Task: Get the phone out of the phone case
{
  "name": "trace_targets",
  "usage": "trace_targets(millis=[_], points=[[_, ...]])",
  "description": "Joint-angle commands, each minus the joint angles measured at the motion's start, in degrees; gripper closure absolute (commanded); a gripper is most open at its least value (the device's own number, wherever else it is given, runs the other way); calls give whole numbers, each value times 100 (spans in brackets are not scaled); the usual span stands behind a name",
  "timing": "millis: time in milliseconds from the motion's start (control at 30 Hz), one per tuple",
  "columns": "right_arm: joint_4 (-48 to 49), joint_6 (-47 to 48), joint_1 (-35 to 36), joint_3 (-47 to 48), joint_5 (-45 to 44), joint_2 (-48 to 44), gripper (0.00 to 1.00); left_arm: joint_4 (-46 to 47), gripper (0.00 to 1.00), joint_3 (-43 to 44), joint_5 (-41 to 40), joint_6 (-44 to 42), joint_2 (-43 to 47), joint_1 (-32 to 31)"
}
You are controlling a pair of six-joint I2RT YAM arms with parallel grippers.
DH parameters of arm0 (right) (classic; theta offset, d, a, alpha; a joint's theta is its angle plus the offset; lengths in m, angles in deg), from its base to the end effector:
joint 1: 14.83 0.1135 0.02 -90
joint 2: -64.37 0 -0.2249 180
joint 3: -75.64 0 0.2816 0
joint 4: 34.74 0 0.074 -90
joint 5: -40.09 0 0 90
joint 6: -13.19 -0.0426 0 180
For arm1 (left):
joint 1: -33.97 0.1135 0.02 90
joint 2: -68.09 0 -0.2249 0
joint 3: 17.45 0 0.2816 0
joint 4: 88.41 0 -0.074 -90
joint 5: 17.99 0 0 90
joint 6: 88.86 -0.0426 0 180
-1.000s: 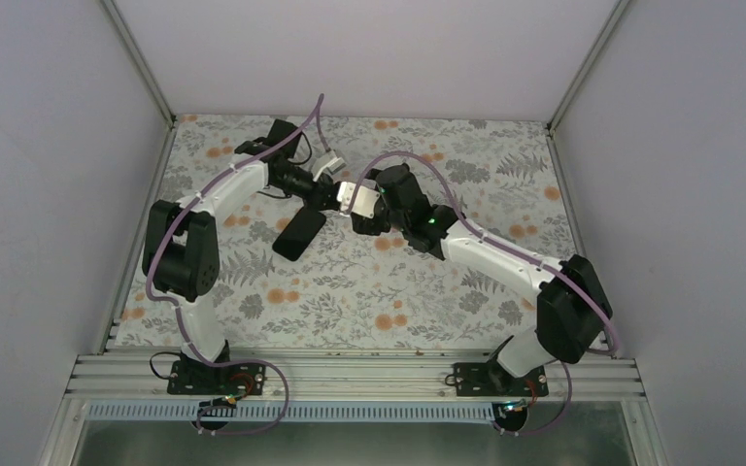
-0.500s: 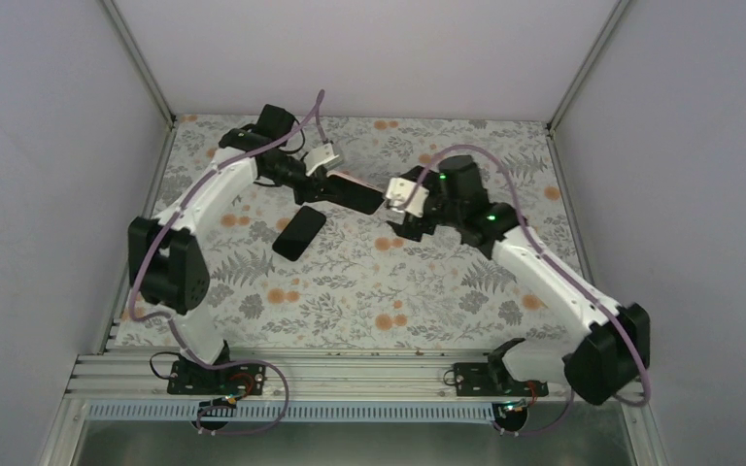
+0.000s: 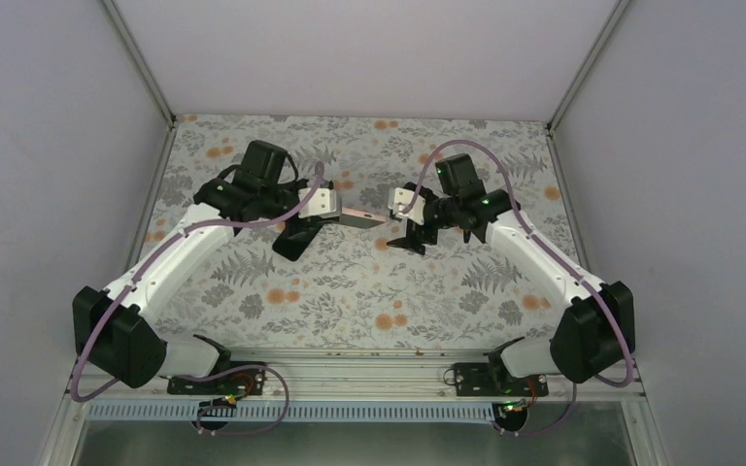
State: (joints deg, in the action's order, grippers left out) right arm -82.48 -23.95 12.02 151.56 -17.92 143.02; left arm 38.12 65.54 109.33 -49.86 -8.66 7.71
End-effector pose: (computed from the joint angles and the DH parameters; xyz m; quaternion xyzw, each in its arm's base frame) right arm 0.2817 0.1679 0.2356 -0.6513 0.6348 0.1795 0.3751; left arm 0.2770 -0.1655 0.2838 0.6419 0.6163 -0.2170 0.4013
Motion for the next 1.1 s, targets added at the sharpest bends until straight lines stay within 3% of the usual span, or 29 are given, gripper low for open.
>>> trace_targets(millis=[0, 467, 633, 1067], points=[[-83, 22, -40, 464, 484, 16, 3, 443, 92, -175, 13, -415, 151, -98], [-273, 77, -40, 573, 621, 352, 4, 554, 93, -242, 6, -473, 120, -178], [137, -36, -42, 359, 434, 255, 4, 454, 93, -205, 172, -491, 133, -196], [200, 371, -422, 658, -37, 603, 6, -198, 93, -136, 114, -1058, 265, -342]])
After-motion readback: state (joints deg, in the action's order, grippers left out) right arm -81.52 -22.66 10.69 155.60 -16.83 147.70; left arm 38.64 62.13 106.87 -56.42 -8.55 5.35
